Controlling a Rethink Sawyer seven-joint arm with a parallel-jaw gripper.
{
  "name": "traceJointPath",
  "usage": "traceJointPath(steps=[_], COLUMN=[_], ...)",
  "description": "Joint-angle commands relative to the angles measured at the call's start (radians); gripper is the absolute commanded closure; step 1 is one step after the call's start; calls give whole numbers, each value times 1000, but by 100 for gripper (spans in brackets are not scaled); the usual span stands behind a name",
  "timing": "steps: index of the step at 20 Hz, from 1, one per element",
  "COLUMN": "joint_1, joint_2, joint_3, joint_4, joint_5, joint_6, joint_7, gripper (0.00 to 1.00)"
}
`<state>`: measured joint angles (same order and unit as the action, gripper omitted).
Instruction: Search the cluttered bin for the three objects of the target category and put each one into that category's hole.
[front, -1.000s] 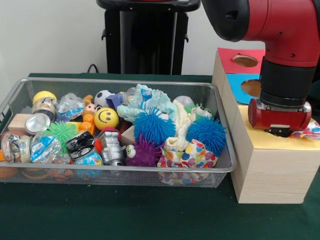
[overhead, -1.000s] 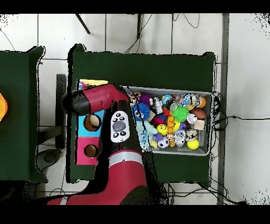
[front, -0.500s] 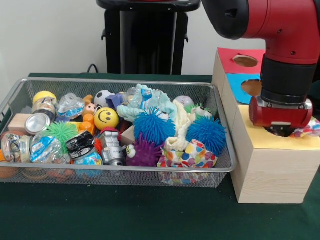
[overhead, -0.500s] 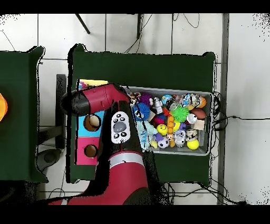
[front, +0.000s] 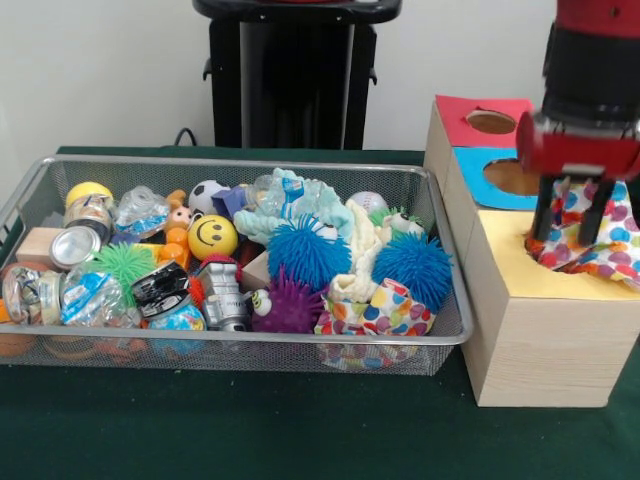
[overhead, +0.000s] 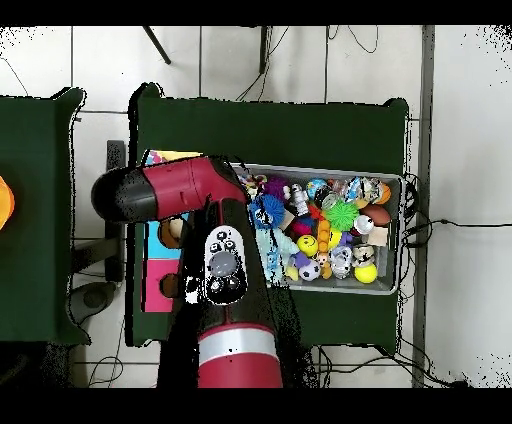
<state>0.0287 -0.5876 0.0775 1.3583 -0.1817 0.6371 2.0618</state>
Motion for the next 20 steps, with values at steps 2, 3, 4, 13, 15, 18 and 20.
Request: traceJointPath(steps=[2, 3, 4, 13, 15, 18, 20], joint_1=[-21, -21, -20, -39, -62, -103, -132], joint_2=[-173, -178, -187, -249, -289, -349, -366], joint_3=[69, 69, 68, 72, 77, 83, 93], joint_4=[64, 62, 61, 36, 22, 0, -5], joint_5=[77, 81, 84, 108, 117, 124, 124], joint_6=[213, 224, 238, 342, 400, 498, 526], joint_7=[-2, -4, -6, -54, -97, -162, -192], gripper=[0, 0, 0, 0, 0, 0, 0])
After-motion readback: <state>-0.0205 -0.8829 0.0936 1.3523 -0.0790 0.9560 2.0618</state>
